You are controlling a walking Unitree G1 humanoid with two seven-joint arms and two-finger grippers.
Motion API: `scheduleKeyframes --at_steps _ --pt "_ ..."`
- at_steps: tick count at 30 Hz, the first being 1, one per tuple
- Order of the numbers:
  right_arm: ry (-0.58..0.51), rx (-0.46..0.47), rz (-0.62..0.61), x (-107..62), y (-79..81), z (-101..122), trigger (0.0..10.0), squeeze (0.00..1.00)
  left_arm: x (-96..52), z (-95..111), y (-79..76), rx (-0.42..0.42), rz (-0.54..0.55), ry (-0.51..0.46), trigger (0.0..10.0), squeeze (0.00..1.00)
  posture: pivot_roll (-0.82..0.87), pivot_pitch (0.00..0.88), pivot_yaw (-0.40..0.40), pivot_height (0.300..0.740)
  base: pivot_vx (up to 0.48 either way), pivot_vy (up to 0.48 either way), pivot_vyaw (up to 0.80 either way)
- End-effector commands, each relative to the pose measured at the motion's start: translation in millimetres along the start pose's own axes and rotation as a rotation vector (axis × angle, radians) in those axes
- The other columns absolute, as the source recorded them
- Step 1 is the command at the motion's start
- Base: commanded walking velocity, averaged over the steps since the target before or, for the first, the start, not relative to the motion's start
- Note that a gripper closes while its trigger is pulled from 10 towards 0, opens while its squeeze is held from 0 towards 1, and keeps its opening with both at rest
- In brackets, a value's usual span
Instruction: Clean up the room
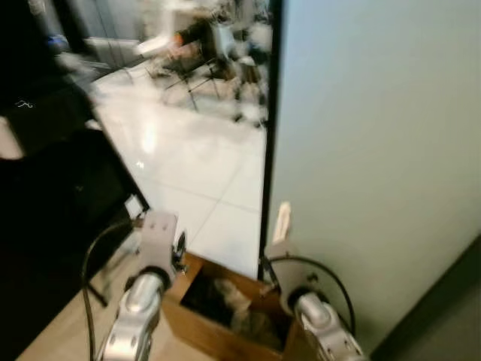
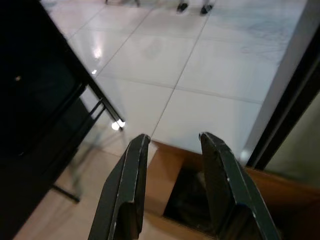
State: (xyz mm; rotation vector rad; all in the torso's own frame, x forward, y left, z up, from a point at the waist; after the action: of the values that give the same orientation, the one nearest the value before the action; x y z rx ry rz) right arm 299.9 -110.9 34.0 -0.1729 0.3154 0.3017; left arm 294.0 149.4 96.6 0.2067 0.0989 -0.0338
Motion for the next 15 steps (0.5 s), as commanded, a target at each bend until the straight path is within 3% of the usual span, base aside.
scheduleKeyframes --at_steps 1,15 --pt "0.019 0.008 -0.005 -1.2 0.1 -4.8 10.0 0.0 1.0 1.0 -2.4 0.002 -0.013 0.002 10.0 0.0 -0.01 0.078 0.024 0.74 0.0 0.0 0.0" --pt "0.024 0.014 -0.005 -2.0 0.7 -5.6 10.0 0.0 -1.1 0.0 -4.1 0.008 -0.033 0.011 10.0 0.0 -0.01 0.085 0.024 0.74 0.0 0.0 0.0"
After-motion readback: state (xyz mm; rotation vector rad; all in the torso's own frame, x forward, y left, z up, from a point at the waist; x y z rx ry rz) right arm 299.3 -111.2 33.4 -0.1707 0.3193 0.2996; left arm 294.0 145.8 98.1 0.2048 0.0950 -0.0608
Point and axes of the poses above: a point about 5 cm out from each wrist's last joint towards the gripper, its own x axis pointing out of the wrist towards the gripper, its own z axis along the axis of the wrist's last joint, y = z × x, the point moved 1 cm from there along x, pointing out of the wrist towards the gripper, and after that the axes turned 8 degrees about x, right-handed, at the moved point
